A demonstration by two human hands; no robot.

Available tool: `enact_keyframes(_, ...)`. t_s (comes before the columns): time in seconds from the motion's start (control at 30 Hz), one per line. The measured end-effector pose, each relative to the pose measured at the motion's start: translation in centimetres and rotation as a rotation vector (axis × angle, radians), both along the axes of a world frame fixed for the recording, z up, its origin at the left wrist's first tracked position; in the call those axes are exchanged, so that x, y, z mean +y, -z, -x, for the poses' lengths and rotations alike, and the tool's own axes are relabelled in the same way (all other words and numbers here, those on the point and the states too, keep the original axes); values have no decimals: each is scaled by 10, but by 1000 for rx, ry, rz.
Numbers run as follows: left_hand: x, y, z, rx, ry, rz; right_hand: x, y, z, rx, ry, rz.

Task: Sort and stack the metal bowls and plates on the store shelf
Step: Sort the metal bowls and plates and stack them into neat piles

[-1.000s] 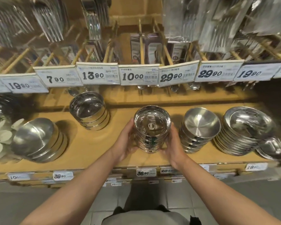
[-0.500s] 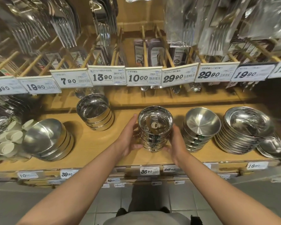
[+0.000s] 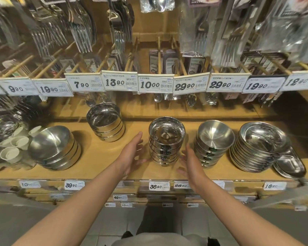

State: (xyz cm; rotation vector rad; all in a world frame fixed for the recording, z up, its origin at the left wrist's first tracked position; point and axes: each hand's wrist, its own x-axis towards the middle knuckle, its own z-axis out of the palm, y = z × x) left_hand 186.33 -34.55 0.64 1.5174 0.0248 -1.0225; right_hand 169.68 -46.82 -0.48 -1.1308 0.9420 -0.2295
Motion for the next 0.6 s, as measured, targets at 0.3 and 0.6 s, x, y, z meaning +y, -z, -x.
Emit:
enact_keyframes(0.3,71,7,-10,-99,-221,-21,43,0,-7,83,-256,-58)
enact_keyframes(0.6,139,-5,-75,-123,-344,-13,81,-12,-101,61,-290,-31)
